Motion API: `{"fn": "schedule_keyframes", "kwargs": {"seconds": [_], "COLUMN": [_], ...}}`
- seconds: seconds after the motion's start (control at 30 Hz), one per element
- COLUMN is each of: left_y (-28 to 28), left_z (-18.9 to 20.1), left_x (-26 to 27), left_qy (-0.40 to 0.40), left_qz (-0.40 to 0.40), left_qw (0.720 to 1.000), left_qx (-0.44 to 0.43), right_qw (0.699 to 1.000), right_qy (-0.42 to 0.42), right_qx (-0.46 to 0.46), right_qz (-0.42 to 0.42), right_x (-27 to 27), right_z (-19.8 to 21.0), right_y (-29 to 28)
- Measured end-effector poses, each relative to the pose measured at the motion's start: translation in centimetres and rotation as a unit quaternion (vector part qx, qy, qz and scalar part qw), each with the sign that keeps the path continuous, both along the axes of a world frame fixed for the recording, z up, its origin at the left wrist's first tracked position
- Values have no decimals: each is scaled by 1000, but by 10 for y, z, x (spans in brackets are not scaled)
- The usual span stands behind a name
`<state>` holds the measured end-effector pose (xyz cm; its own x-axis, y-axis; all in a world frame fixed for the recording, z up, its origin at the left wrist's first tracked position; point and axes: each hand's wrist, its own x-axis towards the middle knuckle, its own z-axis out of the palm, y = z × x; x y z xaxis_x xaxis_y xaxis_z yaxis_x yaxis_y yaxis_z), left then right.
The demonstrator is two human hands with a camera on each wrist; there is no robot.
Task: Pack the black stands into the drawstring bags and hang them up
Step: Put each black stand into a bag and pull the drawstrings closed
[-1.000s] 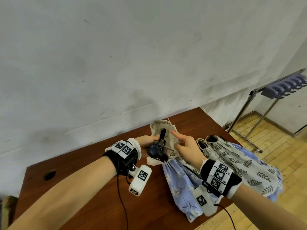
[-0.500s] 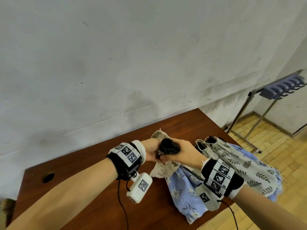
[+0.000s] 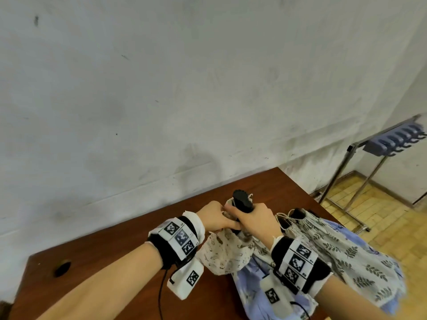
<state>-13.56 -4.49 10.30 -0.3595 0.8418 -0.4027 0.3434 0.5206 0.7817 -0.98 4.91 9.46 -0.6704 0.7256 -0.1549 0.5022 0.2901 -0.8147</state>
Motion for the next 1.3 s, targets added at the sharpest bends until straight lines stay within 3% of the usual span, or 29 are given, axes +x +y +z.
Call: {"fn": "schedule_keyframes", "kwargs": {"seconds": [0.1, 0.23, 0.37, 0.43, 0.5, 0.57, 0.7, 0.87, 0.93, 1.17, 1.3], "left_y": [0, -8, -15, -18, -22, -25, -24, -19, -19, -26, -29], "left_z": [0, -4, -17, -16, -19, -23, -19, -8, -6, 0, 0], "left_x": [5, -4, -11, -15, -24, -32, -35, -41, -42, -40, -36], "left_qy": [97, 233, 298, 282, 250, 227, 227, 247, 250, 263, 261], "left_qz": [-29, -72, -77, -47, -7, 17, 27, 23, -2, -78, -94], "left_qw": [995, 969, 951, 958, 968, 974, 973, 969, 968, 960, 957], "left_qx": [-16, -42, -34, -18, -1, 12, 29, 5, -16, -58, -83], "right_qw": [999, 983, 950, 968, 990, 996, 996, 978, 972, 986, 995], "right_qy": [-28, -37, -48, -37, -19, -16, 6, -71, -89, -65, -27], "right_qx": [4, -65, -103, -76, -68, -59, -71, -17, -2, 110, 62], "right_qz": [46, 168, 292, 234, 119, 61, 59, 198, 217, 108, 75], "right_x": [-13, -12, 4, 10, 15, 22, 26, 10, 5, -1, 0], "right_z": [-15, -13, -3, -7, -13, -12, -3, 3, 0, -10, -15], "right_y": [-5, -7, -2, 6, 15, 17, 12, 3, 4, 15, 16]}}
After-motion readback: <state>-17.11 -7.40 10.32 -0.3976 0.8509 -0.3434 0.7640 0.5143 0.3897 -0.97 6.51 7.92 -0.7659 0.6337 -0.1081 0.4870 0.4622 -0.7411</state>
